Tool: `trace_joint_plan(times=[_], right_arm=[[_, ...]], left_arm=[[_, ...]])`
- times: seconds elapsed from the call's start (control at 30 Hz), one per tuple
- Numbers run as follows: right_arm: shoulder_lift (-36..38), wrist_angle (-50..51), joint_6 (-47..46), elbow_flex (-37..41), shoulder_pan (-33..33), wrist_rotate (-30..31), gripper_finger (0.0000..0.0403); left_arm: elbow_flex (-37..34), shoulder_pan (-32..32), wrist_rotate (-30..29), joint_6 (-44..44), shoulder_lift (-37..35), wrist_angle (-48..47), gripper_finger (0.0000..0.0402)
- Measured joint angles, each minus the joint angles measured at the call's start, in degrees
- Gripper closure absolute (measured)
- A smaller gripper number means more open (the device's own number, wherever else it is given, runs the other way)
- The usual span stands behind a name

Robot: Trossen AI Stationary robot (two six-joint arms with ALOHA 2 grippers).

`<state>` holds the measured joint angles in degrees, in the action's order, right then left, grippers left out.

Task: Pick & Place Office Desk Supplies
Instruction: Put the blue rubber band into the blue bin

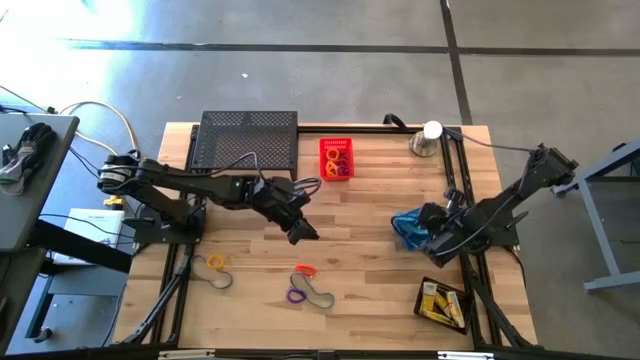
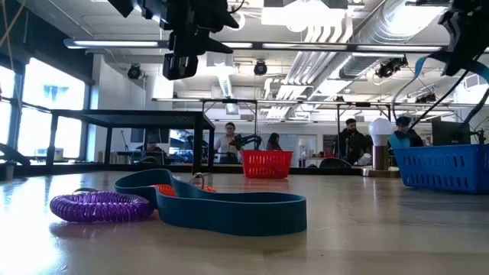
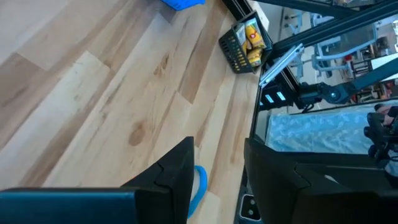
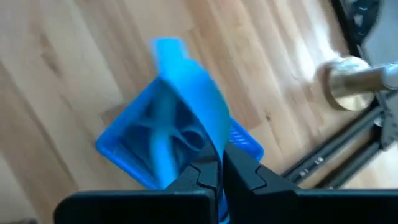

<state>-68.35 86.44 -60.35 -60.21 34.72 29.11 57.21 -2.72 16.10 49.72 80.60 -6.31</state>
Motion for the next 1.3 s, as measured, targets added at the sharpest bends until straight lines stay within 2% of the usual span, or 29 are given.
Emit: trace_joint_plan(times=[0.13,0.4,0.7,0.83,0.97,1.07,1.3], right_arm=[[-0.4,1.0,2.0,1.6,-0.3,-1.3,0.0399],[-0.4,1.5,1.6,9.3,-0.4,-8.1,0.0399],[-0.5,-5.9,0.6,16.5,-1.2,-10.9,0.0399],[-0.5,-9.8,5.3,17.1,-4.2,-9.9,0.0399],[-0.5,-18.5,15.0,17.1,-8.9,-7.6,0.0399],[-0.5,-21.3,20.7,17.1,-12.6,-6.9,0.0399],[-1.7,-21.6,19.8,17.1,-18.8,-10.7,0.0399]], left_arm=[[0.0,0.9,0.5,-0.4,0.0,-0.3,0.0266],[0.0,1.2,0.7,1.3,0.0,-1.2,0.0266],[0.0,1.2,0.5,2.2,0.0,-5.6,0.0266],[0.0,1.2,0.2,1.3,0.0,-5.6,0.0266],[0.0,1.2,0.2,1.3,0.0,-5.6,0.0266],[0.0,1.2,0.2,1.3,0.0,-5.6,0.0266],[0.0,0.6,0.3,0.8,0.0,-5.7,0.0266]])
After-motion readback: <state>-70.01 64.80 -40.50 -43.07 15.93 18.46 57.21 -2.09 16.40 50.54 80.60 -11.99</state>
